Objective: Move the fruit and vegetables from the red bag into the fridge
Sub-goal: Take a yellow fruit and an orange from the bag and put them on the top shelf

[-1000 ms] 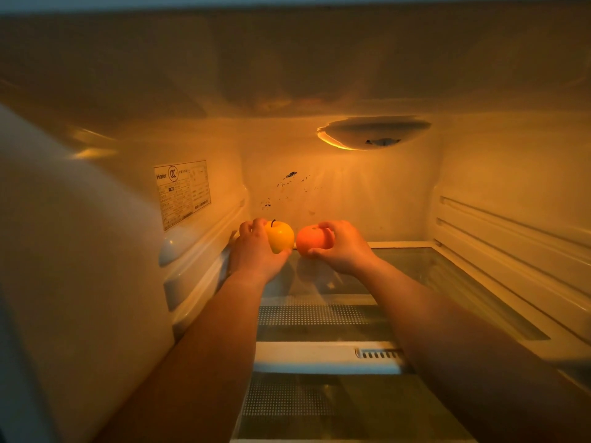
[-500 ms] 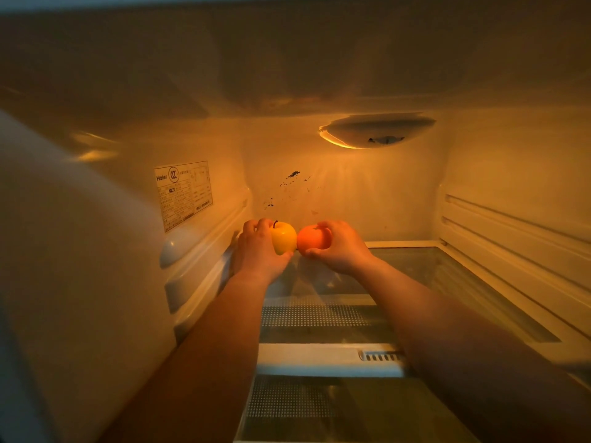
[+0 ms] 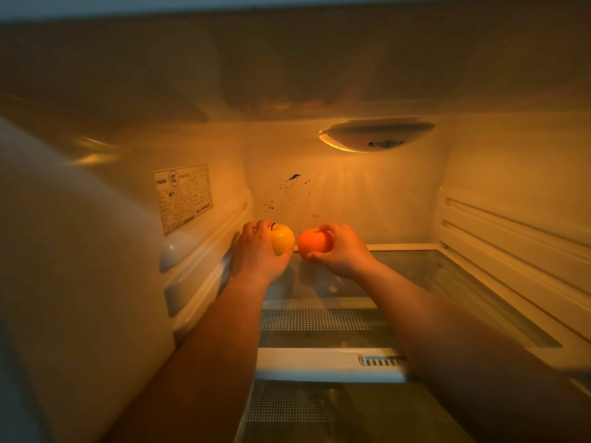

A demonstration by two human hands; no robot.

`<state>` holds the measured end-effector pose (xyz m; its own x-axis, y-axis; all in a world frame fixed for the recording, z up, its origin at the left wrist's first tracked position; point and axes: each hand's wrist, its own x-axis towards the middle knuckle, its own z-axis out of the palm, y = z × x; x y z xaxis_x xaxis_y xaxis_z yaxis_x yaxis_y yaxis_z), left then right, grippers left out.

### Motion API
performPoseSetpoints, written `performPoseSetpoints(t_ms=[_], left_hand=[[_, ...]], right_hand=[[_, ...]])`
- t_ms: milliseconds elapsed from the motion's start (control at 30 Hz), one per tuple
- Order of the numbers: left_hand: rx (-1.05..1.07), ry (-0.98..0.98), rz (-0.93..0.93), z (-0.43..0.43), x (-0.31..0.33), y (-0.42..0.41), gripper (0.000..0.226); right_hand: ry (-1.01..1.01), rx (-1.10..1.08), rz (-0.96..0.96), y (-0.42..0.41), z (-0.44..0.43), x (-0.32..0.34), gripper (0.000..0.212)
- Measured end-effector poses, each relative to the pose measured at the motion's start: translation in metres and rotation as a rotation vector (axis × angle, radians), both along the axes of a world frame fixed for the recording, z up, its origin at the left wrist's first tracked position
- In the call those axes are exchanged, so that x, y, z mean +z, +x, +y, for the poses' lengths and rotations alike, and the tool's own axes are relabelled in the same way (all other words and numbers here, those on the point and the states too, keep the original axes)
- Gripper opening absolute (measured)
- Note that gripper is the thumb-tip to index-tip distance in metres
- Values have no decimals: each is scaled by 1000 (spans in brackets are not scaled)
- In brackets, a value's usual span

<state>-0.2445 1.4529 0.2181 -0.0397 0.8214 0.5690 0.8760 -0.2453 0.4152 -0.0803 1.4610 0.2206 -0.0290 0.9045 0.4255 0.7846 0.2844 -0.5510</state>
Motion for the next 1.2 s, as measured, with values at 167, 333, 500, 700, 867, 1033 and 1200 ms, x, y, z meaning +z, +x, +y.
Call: performPoseSetpoints(t_ms=[167, 333, 500, 700, 867, 1033, 1200], left_hand=[[-2, -8, -4, 2, 0, -1, 61], [-13, 10, -47, 3, 0, 6, 69], [-8, 9, -26, 0, 1, 7, 69], [4, 33, 35, -15, 10, 2, 75], [-54, 27, 28, -40, 11, 6, 71], [-123, 35, 57, -74, 1, 10, 67], [-285, 92, 106, -122, -9, 11, 58]], right_hand=[[8, -8, -11, -1, 0, 0, 62], [26, -14, -15, -1, -3, 0, 65], [5, -24, -21, 1, -10, 0, 70], [-33, -59, -29, 7, -19, 12, 80], [3, -91, -39, 12, -39, 8, 77], [61, -92, -25, 12, -78, 7, 72], [169, -130, -109, 15, -141, 2, 64]])
